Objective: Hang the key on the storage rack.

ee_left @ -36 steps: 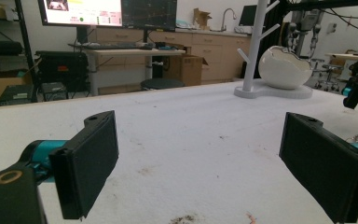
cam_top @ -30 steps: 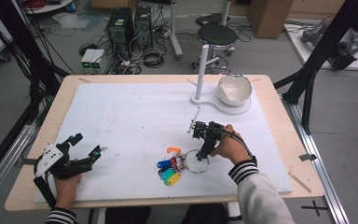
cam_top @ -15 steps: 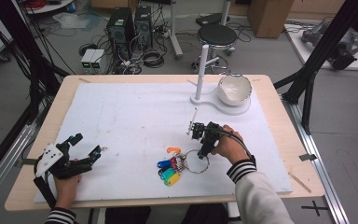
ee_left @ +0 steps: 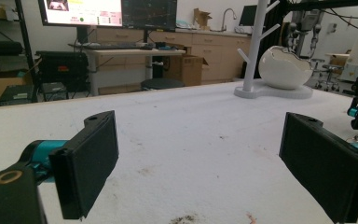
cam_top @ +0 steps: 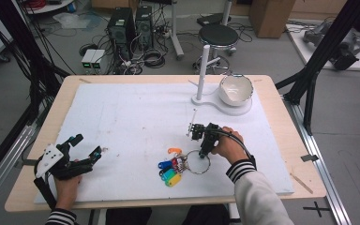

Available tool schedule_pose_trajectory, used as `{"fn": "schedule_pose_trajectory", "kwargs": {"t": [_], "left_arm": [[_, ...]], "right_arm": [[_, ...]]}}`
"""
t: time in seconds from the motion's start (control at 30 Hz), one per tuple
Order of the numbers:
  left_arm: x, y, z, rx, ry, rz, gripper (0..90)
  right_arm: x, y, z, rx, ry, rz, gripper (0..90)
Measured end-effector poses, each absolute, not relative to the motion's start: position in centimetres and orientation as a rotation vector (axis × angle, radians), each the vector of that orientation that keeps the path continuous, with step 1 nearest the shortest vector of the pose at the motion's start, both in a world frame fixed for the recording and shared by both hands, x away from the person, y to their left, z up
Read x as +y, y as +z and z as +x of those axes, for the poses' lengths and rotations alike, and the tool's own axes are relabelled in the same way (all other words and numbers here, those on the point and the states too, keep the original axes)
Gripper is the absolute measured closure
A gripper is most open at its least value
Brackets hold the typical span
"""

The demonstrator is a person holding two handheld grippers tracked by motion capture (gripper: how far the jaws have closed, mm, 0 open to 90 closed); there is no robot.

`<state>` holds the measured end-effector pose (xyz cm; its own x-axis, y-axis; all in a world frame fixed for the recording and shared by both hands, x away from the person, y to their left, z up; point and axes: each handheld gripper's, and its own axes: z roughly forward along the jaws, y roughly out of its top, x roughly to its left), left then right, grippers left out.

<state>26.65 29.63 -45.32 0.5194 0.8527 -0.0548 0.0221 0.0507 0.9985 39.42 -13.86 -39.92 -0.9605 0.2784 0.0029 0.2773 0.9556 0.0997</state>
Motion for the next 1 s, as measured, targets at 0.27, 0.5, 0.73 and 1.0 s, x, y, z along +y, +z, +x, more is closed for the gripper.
{"fn": "schedule_pose_trajectory", "kwargs": {"t": [0.27, 0.5, 0.73, 1.0], "left_arm": [[29.62, -45.33, 26.65, 0.83, 0.756, 1.384, 12.1], [29.63, -45.33, 26.66, 0.83, 0.756, 1.384, 12.1], [29.62, -45.33, 26.65, 0.83, 0.757, 1.384, 12.1], [29.62, -45.33, 26.65, 0.83, 0.757, 1.385, 12.1]], "right_arm": [[-13.46, -40.11, 39.45, 3.094, 0.151, 0.495, 69.1], [-13.52, -40.13, 39.62, 3.091, 0.14, 0.513, 71.6], [-13.53, -40.24, 39.64, 3.083, 0.136, 0.524, 74.7], [-13.4, -40.32, 39.6, 3.091, 0.105, 0.535, 78.6]]}}
